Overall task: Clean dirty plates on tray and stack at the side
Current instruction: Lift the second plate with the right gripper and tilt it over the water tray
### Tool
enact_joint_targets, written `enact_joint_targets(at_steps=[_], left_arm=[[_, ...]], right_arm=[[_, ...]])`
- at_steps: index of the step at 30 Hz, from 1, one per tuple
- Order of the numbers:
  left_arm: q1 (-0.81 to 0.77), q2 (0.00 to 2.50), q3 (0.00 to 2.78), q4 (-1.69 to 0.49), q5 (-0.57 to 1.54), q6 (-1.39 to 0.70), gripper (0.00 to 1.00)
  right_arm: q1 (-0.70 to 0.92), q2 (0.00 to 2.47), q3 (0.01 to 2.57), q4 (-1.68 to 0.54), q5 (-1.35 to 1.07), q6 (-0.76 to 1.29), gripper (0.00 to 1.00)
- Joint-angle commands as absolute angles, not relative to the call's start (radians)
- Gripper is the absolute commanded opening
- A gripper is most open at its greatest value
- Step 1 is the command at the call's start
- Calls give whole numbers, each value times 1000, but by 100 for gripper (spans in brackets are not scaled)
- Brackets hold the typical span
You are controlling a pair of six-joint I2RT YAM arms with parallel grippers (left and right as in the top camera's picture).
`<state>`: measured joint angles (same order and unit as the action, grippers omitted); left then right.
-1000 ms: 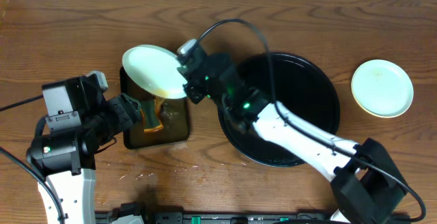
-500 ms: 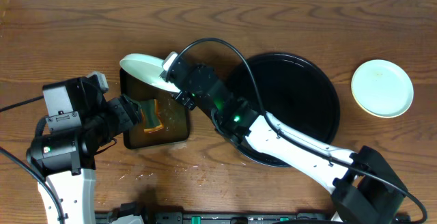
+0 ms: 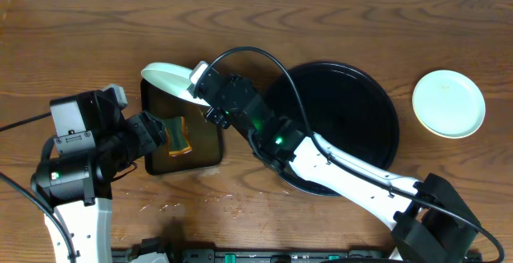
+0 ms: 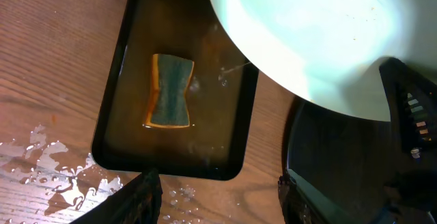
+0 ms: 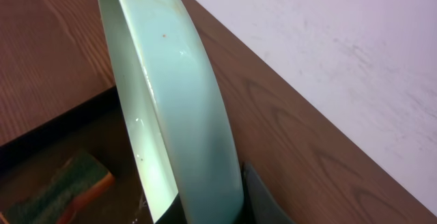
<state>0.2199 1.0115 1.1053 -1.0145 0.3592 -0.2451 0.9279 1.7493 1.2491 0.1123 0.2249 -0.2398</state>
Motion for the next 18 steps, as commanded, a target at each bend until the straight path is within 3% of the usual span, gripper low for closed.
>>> enact_joint_targets(at_steps=[1, 18], left_arm=[[224, 1004, 1104, -1017, 346, -229, 57], [224, 1005, 1104, -1016, 346, -228, 57]], right_arm=[[938, 1718, 1264, 115, 239, -248, 1], [938, 1718, 1264, 112, 239, -240, 1]])
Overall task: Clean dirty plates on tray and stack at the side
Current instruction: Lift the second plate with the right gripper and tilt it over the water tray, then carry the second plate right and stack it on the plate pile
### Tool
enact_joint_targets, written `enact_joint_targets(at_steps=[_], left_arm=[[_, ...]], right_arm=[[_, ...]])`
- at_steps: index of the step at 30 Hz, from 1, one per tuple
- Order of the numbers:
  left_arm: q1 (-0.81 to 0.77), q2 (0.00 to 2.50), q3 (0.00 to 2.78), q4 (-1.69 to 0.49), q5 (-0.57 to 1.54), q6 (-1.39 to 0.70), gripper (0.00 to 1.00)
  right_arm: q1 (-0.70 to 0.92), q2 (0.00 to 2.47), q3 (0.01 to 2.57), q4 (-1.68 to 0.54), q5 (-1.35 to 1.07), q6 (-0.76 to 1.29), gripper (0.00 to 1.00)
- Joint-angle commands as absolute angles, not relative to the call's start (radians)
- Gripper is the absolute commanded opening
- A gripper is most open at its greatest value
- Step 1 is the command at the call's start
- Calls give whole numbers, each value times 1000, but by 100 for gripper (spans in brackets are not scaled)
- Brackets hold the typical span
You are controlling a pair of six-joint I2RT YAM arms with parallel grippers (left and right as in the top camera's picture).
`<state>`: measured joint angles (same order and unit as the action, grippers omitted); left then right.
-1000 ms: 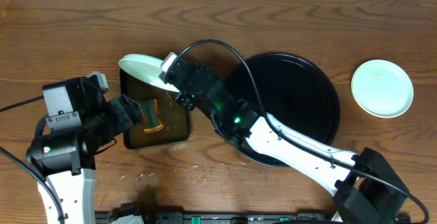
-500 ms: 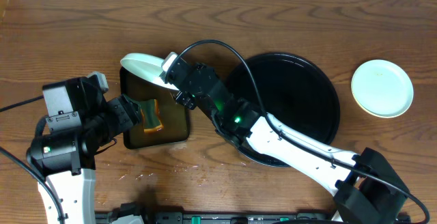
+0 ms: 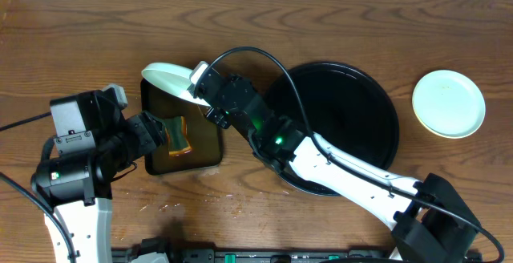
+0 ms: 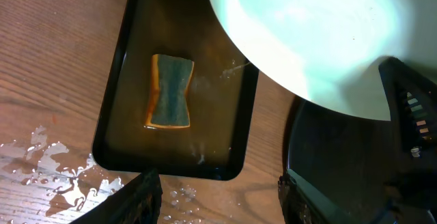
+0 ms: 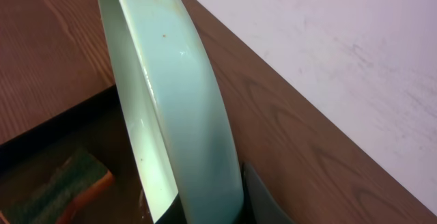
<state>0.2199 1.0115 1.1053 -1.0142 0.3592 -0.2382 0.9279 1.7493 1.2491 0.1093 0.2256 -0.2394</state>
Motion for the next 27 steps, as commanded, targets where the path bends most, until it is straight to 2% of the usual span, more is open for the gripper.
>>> enact_joint_targets(at_steps=[1, 13, 15, 21, 27], left_arm=[[224, 1005, 1104, -1016, 346, -229, 57], [224, 1005, 1104, -1016, 346, -228, 57], [224, 1005, 1104, -1015, 346, -229, 57], [224, 1005, 1104, -1002, 348, -229, 57], [223, 1005, 1104, -981, 394, -223, 57]], right_arm=[[938, 1718, 1264, 112, 239, -240, 1], [937, 1718, 1264, 99, 239, -209, 1], [936, 1719, 1264, 56, 240, -127, 1], [884, 1710, 1264, -175, 262, 332, 1], [726, 1648, 1264, -301, -3, 590, 1]])
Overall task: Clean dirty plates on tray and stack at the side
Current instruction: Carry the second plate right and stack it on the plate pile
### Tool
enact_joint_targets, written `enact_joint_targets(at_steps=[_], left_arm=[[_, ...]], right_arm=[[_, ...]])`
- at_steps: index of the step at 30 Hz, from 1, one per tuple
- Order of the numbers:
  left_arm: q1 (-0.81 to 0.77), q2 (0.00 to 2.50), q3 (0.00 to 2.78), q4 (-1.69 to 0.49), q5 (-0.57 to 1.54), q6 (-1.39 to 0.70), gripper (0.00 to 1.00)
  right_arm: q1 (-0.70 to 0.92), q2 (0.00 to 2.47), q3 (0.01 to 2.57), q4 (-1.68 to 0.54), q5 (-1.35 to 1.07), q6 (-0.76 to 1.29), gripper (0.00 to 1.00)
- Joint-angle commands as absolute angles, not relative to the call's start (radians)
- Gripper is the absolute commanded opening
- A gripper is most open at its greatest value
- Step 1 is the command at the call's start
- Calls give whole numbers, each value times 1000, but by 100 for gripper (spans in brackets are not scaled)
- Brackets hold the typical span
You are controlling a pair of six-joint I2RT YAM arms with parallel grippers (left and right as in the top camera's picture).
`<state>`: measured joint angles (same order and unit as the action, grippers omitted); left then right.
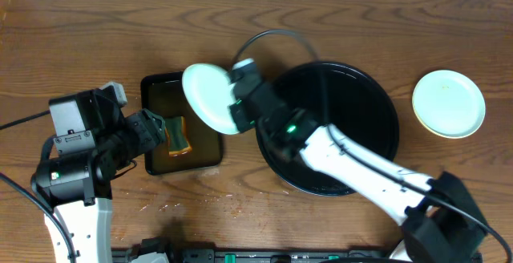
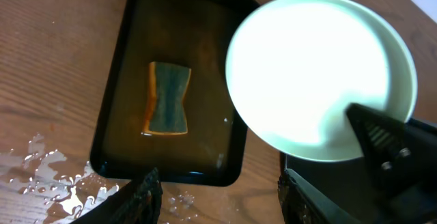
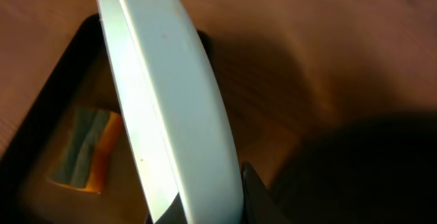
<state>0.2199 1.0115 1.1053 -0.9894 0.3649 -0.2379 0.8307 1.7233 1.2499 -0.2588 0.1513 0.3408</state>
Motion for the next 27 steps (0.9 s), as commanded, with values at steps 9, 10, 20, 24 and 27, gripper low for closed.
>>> enact_joint_targets(at_steps=[9, 10, 20, 24, 27], left_arm=[[112, 1007, 1104, -907, 426, -176, 56], [75, 1012, 1104, -893, 420, -176, 56], [-57, 1116, 1104, -871, 350, -176, 56], [-64, 1155, 1104, -866, 350, -176, 56], [-64, 1177, 1104, -865, 350, -176, 56]], right_arm=[[233, 1616, 1264, -501, -530, 654, 1], [144, 1616, 1264, -527, -562, 636, 1], [-373, 1617, 1261, -713, -538, 542, 1], [-538, 1630, 1253, -764, -419, 542, 1], [-637, 1650, 1229, -779, -382, 543, 1]])
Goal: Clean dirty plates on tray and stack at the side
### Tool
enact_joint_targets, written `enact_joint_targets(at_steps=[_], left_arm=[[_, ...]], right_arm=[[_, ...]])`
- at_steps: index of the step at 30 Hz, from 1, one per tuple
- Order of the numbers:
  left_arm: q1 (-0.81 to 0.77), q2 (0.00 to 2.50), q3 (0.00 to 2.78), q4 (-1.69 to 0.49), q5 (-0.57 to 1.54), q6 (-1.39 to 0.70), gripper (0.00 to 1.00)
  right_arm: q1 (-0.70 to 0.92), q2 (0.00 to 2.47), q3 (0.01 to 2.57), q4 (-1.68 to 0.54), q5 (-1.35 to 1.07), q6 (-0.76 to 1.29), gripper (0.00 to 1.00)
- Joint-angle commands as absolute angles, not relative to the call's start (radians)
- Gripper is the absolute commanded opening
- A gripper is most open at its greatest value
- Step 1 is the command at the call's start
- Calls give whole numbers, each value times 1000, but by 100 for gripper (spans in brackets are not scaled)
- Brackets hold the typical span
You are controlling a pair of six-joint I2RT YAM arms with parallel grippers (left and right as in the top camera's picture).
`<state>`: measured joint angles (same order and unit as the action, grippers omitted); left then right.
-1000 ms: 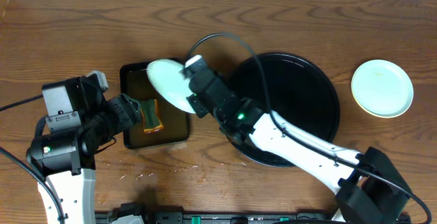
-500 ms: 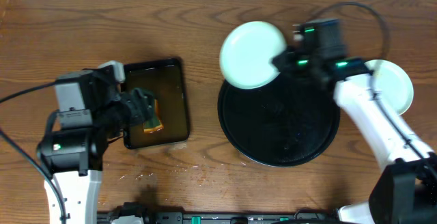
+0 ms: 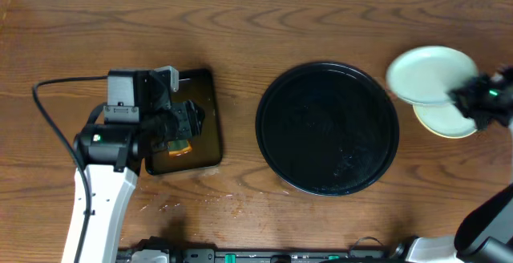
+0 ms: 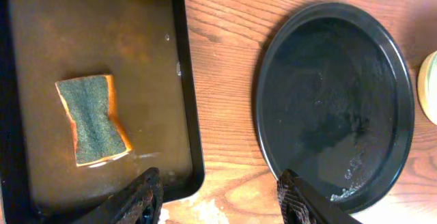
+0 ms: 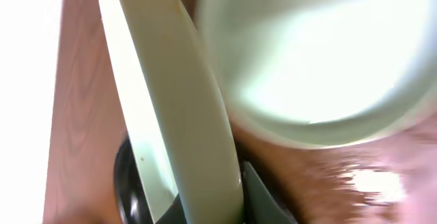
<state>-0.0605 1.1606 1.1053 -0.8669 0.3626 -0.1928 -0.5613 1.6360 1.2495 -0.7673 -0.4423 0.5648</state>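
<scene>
My right gripper [image 3: 471, 95] is shut on the rim of a pale green plate [image 3: 423, 74], seen edge-on in the right wrist view [image 5: 171, 108]. It hangs at the far right, partly over a second pale plate [image 3: 449, 122] lying on the table [image 5: 314, 53]. The round black tray [image 3: 327, 128] holds no plates [image 4: 334, 101]. My left gripper [image 3: 191, 123] is open [image 4: 218, 200] over the water tray's near right corner, holding nothing.
A black rectangular tray [image 3: 205, 103] of brownish water stands left of centre [image 4: 194, 115], with a green and orange sponge [image 4: 92, 118] lying in it. Water drops lie on the wood in front of it. The left arm's body covers part of that tray from above.
The right gripper has taken the plate from beside the water tray to the far right, above the other plate. The left arm now sits farther right, over the water tray.
The right gripper first held the plate tilted over the water tray's far edge, and it was the same 1.8 s ago. Then the plate was level between the water tray and the round tray. Now it hangs over the plate at the right side.
</scene>
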Motion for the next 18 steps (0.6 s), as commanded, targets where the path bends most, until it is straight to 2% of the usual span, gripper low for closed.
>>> enact_joint_targets(at_steps=[1, 8, 9, 10, 11, 14, 18], left_arm=[[-64, 1180, 1104, -865, 350, -176, 56], [-64, 1184, 1104, -865, 350, -176, 56], [-64, 1184, 1104, -865, 350, -176, 56], [-64, 1184, 1104, -865, 350, -176, 56], [-64, 1184, 1104, -865, 350, -176, 56], [-64, 1184, 1104, -866, 350, -176, 56], [-64, 1184, 1104, -865, 350, -176, 56]], right_arm=[[-655, 1657, 1220, -779, -369, 545, 1], [-687, 1722, 1146, -757, -241, 587, 2], [-687, 1727, 1143, -746, -245, 587, 15], [-686, 1728, 1144, -690, -313, 550, 46], [-686, 1723, 1146, -666, -375, 505, 54], [-683, 1694, 1157, -638, -528, 454, 62], [-650, 1610, 1159, -639, -590, 386, 61]])
